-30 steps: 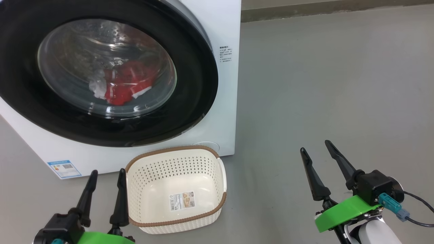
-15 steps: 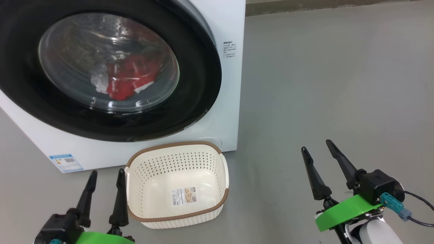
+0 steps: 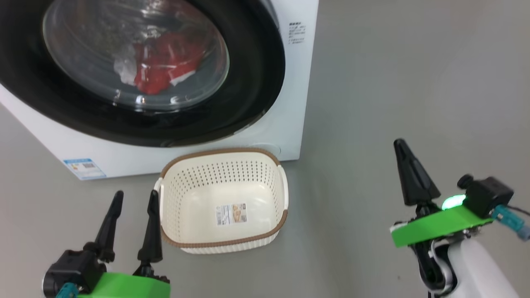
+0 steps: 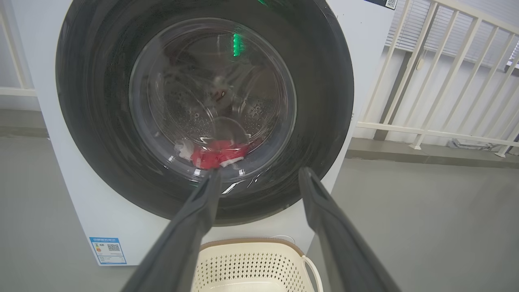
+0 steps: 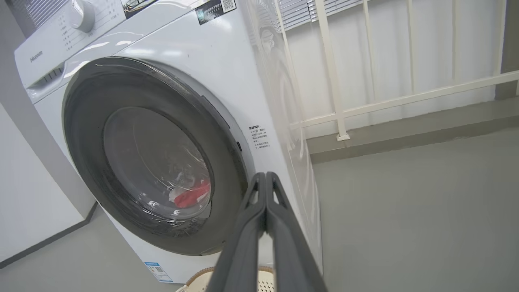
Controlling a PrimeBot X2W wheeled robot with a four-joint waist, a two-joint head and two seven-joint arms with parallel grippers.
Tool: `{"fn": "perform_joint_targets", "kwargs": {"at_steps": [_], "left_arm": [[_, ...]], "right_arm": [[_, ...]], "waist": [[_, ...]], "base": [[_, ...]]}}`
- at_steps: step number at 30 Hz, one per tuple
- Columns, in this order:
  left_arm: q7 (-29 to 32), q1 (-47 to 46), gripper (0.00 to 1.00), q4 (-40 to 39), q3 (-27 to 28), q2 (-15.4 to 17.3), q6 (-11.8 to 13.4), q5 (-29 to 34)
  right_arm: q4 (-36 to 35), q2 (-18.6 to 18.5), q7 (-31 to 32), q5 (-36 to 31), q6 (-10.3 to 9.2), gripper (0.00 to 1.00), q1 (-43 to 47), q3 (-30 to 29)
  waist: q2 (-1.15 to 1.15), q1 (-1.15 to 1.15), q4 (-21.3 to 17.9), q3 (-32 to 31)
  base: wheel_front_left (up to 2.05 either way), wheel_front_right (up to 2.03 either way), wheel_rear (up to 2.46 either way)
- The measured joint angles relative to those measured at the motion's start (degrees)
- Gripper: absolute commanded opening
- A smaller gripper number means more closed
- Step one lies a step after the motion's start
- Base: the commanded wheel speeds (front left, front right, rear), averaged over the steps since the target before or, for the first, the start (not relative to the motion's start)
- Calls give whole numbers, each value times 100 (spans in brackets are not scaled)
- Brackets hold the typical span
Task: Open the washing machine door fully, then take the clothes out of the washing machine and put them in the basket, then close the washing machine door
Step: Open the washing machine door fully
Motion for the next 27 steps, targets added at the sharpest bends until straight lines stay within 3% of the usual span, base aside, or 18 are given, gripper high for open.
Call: {"fn": "perform_joint_targets", "kwargs": {"at_steps": [10,16,27], "left_arm": [[0,-311,100,-256,-103,7,-3,103],[0,-456,100,-290,-183,7,-30,103],[0,-699,100,-298,-266,5,-85,104]], "right_arm": [[475,-272,54,2366,-1,0,-1119,354],[628,-495,583,3936,-1,0,-1900,519],[845,-762,1873,5739,-1,0,-3148,609]], "waist": [[0,0,132,559],[0,0,227,877],[0,0,443,1444]], "base": [[0,0,0],[0,0,0],[0,0,0]]}}
